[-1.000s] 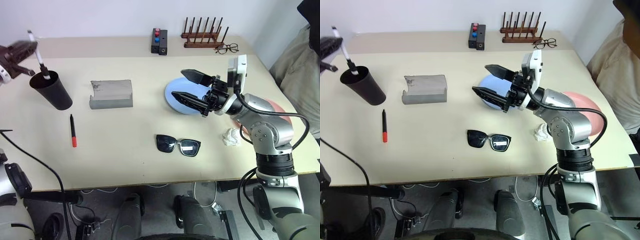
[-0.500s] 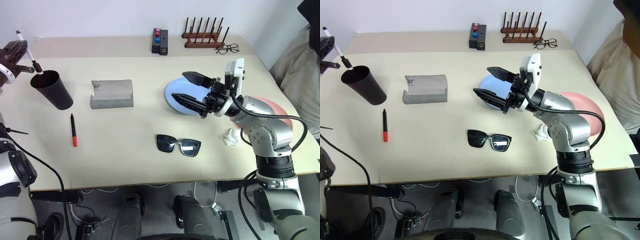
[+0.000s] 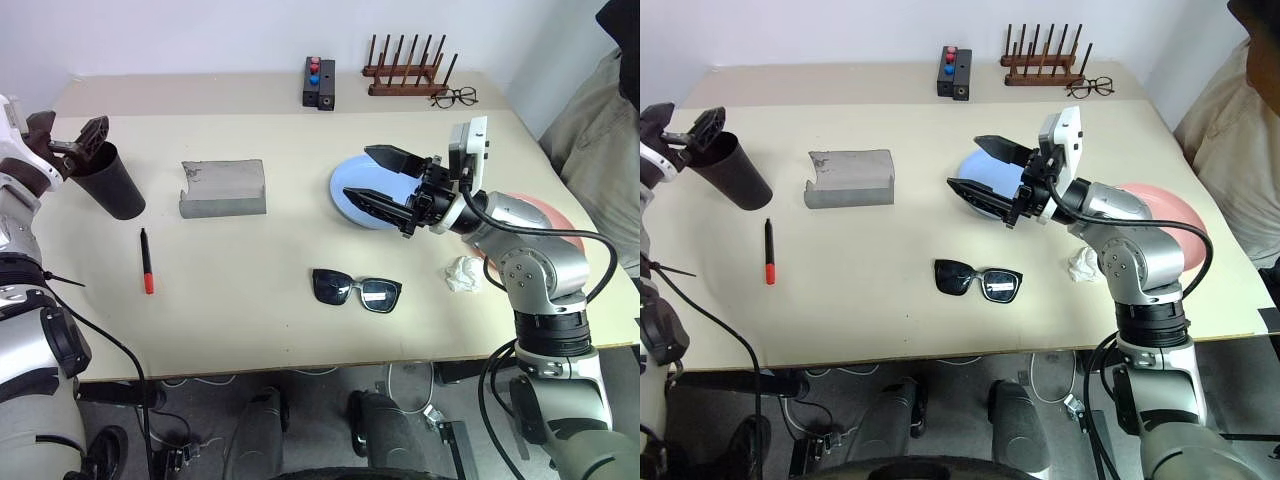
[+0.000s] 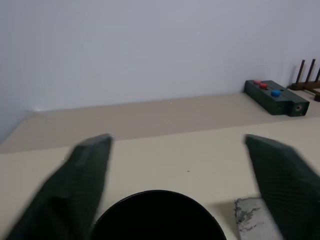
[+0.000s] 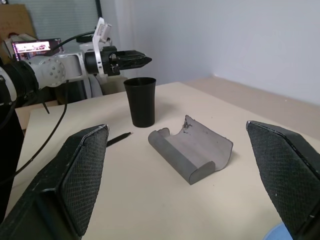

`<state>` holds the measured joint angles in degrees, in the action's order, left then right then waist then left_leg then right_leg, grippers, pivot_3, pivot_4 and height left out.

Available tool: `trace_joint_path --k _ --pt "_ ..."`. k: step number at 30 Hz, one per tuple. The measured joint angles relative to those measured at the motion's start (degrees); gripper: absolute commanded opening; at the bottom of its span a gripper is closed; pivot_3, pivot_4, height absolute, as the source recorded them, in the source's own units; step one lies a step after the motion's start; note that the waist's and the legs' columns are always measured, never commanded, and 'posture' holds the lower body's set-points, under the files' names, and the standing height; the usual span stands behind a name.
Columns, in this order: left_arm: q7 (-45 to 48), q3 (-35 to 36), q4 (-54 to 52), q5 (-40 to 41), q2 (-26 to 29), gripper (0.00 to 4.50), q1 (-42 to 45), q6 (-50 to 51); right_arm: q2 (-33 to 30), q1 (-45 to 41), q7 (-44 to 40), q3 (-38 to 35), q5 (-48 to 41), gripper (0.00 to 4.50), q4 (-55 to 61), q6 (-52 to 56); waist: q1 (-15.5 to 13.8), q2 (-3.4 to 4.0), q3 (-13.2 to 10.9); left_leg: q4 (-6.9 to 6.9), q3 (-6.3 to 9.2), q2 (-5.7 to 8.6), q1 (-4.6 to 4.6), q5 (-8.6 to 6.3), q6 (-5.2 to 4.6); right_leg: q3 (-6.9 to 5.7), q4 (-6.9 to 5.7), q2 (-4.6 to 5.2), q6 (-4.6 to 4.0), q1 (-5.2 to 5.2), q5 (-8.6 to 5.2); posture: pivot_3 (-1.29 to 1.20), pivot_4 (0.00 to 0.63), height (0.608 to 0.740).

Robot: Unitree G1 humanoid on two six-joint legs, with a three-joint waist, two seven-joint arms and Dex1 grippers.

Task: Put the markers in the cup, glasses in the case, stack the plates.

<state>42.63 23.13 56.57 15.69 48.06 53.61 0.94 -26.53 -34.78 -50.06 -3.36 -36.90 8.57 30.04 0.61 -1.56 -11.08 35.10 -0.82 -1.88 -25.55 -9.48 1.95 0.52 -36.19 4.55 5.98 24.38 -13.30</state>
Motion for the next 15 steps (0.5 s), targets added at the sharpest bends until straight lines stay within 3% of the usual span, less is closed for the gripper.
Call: trace_joint_path --k 3,6,9,12,15 --pt "-0.34 -1.1 -4.29 0.06 0.0 4.48 0.1 5.56 -0.06 0.0 0.05 0.0 0.01 4.5 0.0 0.03 -0.01 0.0 0.0 0.0 0.0 0.0 -0.01 0.0 0.0 0.0 0.0 0.0 0.0 0.0 0.0 0.0 0.15 0.74" --pt "-3.15 -2.72 -16.38 0.87 -0.28 4.48 -1.0 17.13 -0.26 -0.02 0.01 -0.02 0.02 4.5 -0.01 0.04 0.04 -0.01 0.0 0.01 0.0 0.0 -0.04 0.0 0.0 0.02 0.0 0.0 0.02 0.0 0.01 0.0 0.15 0.74" --pt "-8.53 -3.05 -33.84 4.33 -1.08 4.48 -2.35 34.05 -0.57 -0.03 -0.12 -0.04 0.02 4.5 -0.01 0.04 0.17 -0.01 0.0 -0.01 0.0 0.0 -0.02 0.0 0.0 0.05 0.0 0.0 0.07 0.0 0.04 0.0 0.15 0.74" --pt "-11.28 -4.07 -44.16 7.62 1.25 4.48 -3.67 54.16 -1.97 -0.02 -1.31 0.0 0.04 4.5 -0.04 0.05 0.61 0.04 -0.03 -0.06 -0.02 0.0 0.08 0.0 0.0 0.12 -0.03 -0.03 0.09 0.0 0.03 0.0 0.15 0.74" --pt "-13.13 -5.48 -51.19 9.66 1.96 4.48 -5.4 68.1 -6.07 0.34 -5.8 0.15 0.08 4.5 -0.5 0.05 0.51 0.05 -0.04 -0.07 -0.01 -0.02 0.1 0.0 0.0 0.12 -0.06 -0.06 0.12 0.01 0.01 0.0 0.15 0.74"
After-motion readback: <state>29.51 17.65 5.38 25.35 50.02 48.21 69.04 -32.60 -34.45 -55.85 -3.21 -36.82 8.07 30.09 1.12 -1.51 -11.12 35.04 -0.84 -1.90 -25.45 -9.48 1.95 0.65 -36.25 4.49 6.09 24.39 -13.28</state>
